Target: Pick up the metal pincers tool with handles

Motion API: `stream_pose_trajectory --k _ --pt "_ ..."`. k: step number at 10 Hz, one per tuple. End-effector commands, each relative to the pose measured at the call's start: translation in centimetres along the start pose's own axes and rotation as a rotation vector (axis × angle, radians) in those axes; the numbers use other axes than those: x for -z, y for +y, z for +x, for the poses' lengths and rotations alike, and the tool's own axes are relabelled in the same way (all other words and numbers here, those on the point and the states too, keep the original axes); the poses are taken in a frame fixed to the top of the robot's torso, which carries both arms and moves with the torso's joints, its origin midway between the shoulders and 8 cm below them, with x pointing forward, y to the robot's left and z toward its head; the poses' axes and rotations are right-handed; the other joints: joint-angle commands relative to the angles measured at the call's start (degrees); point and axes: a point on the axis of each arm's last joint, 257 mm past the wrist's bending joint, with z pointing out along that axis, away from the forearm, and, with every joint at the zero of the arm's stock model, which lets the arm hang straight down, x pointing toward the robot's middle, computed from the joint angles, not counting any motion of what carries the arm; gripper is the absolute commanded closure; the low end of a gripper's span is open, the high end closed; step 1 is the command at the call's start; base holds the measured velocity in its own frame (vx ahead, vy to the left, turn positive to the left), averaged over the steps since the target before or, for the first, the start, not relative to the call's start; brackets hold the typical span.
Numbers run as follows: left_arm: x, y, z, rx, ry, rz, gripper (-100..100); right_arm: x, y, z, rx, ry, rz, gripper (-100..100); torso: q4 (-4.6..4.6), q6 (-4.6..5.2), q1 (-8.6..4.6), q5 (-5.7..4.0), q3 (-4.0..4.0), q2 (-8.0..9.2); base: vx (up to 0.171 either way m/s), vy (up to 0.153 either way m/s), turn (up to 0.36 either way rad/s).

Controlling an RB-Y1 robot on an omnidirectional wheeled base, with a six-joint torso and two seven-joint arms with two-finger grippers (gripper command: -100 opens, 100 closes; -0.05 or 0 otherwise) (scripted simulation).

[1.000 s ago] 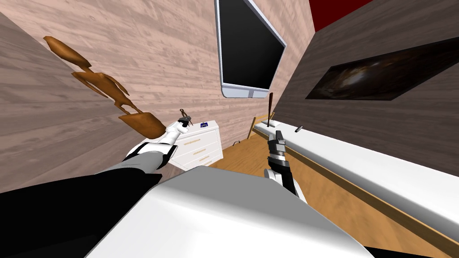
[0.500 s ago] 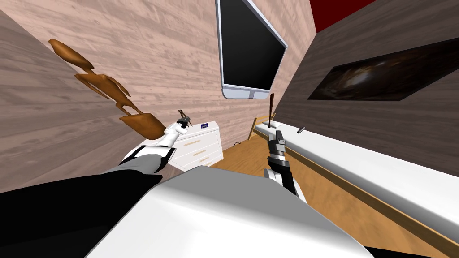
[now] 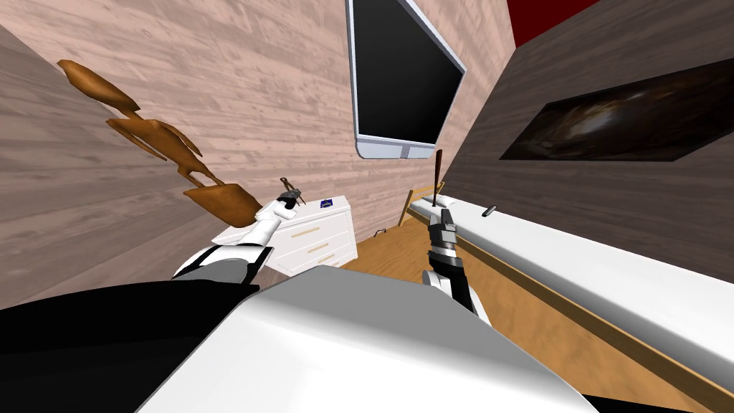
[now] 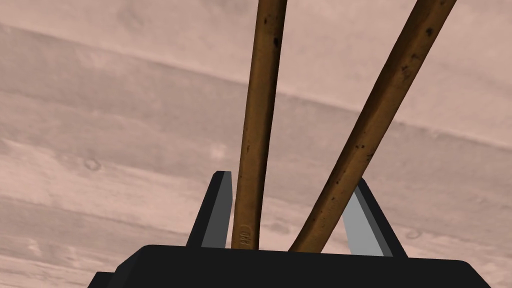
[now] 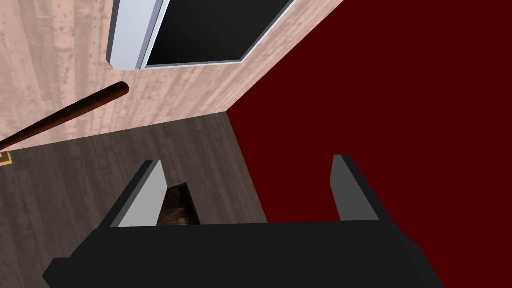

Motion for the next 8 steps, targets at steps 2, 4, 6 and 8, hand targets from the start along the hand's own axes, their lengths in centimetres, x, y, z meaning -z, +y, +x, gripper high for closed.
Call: stream_pose_trajectory --k 2,4,6,8 --pt "1.5 0.3 0.7 -0.012 0.001 0.017 100 0.0 0.0 0.0 0.000 0.000 0.000 0 -0.04 0.09 -0.01 0.03 -0.05 -0.04 0.077 0.000 0.030" --pt "2.4 1.8 0.2 0.017 -0.005 -0.006 100 0.0 0.0 0.0 0.000 0.000 0.000 0 -0.13 0.24 -0.06 0.17 0.00 0.16 0.037 0.016 0.016" --pt "3.5 1.7 0.9 -0.010 0.004 0.015 100 0.0 0.0 0.0 0.000 0.000 0.000 0 -0.20 0.19 0.00 0.23 -0.16 -0.11 0.086 0.002 0.039" --pt "4.3 3.0 0.1 0.022 -0.006 -0.007 100 0.0 0.0 0.0 0.000 0.000 0.000 0 -0.31 0.40 -0.13 0.35 -0.18 0.00 0.040 0.000 0.026"
